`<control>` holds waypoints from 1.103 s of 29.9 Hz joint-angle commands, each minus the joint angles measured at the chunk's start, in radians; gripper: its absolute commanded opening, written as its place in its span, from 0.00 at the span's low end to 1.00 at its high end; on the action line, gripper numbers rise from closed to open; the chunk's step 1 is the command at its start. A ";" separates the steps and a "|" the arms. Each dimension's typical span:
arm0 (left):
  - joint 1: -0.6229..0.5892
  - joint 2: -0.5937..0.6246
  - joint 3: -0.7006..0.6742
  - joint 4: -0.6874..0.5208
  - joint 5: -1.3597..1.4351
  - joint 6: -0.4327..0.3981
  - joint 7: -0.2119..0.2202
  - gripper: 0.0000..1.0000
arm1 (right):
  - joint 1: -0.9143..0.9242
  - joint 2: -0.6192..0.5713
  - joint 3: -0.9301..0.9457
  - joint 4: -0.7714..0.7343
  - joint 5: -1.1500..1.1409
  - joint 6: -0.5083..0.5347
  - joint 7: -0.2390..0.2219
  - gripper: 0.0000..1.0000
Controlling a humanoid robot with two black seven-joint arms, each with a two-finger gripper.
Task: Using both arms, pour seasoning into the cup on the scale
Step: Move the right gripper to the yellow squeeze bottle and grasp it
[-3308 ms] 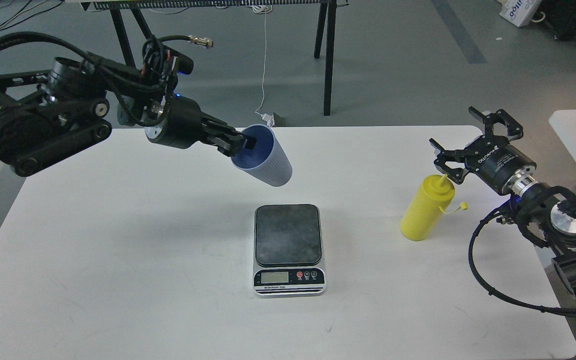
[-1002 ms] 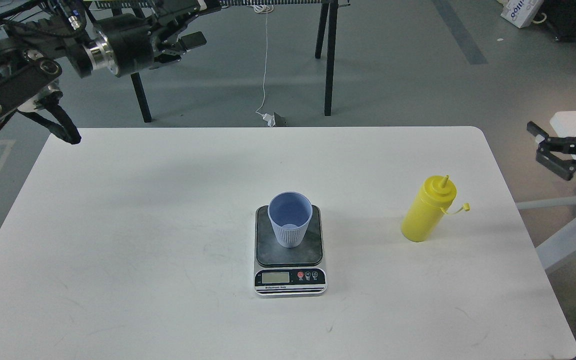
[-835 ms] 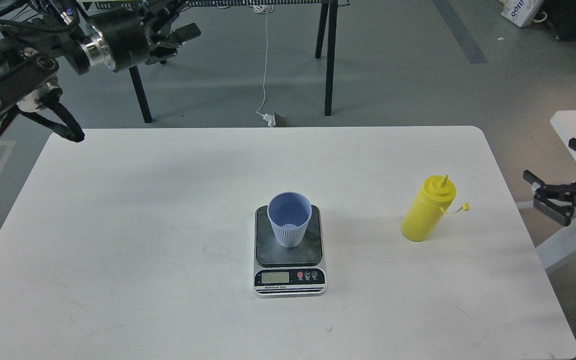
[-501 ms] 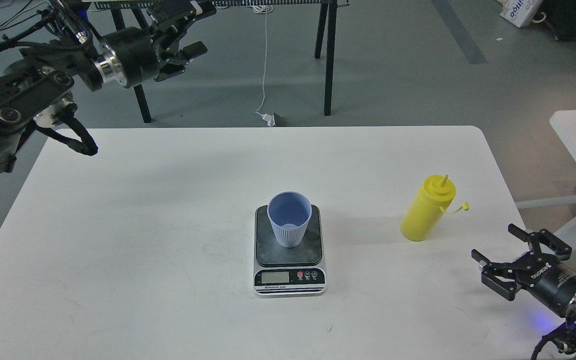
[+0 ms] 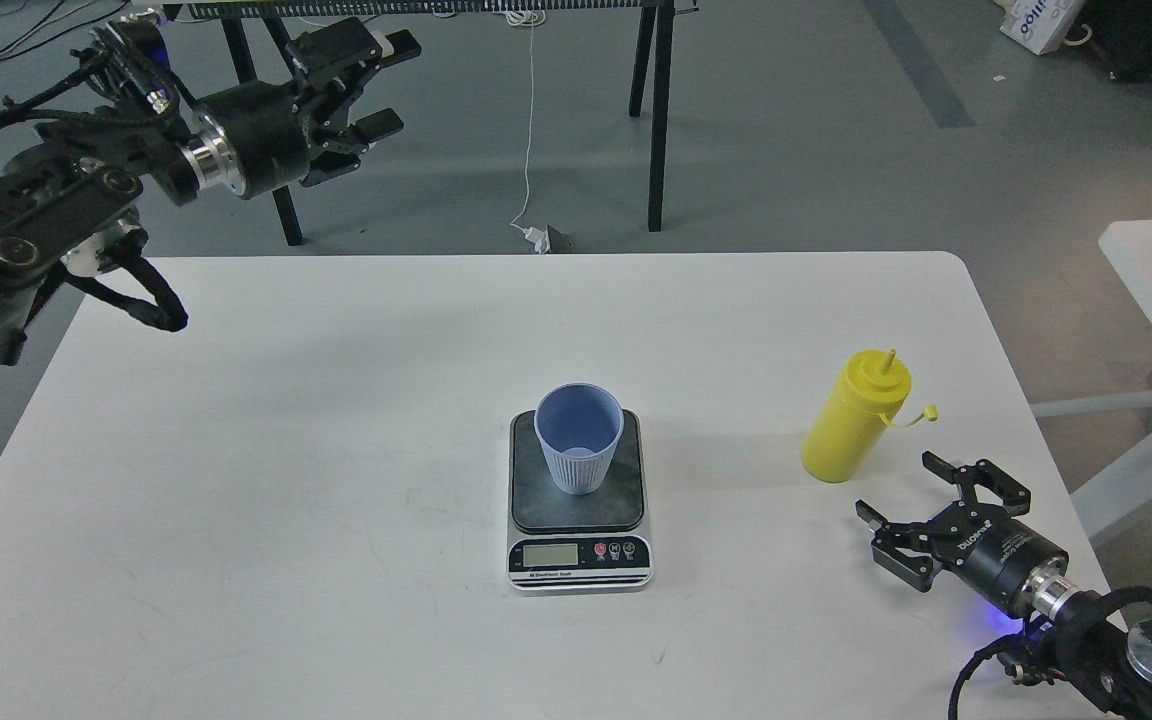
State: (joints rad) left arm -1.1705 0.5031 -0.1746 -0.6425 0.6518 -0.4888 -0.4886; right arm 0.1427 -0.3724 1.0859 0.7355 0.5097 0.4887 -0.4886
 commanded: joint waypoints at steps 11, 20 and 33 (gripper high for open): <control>0.026 0.000 0.000 0.000 0.000 0.000 0.000 0.99 | 0.090 0.064 -0.029 -0.093 -0.033 0.000 0.000 0.99; 0.032 0.005 0.000 -0.002 -0.003 0.000 0.000 0.99 | 0.155 0.090 -0.040 -0.153 -0.031 0.000 0.000 0.99; 0.048 0.005 -0.002 -0.006 -0.003 0.000 0.000 0.99 | 0.178 0.118 -0.040 -0.151 -0.033 0.000 0.000 0.69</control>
State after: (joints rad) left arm -1.1242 0.5078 -0.1764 -0.6467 0.6488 -0.4885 -0.4888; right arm 0.3151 -0.2648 1.0490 0.5837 0.4786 0.4887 -0.4885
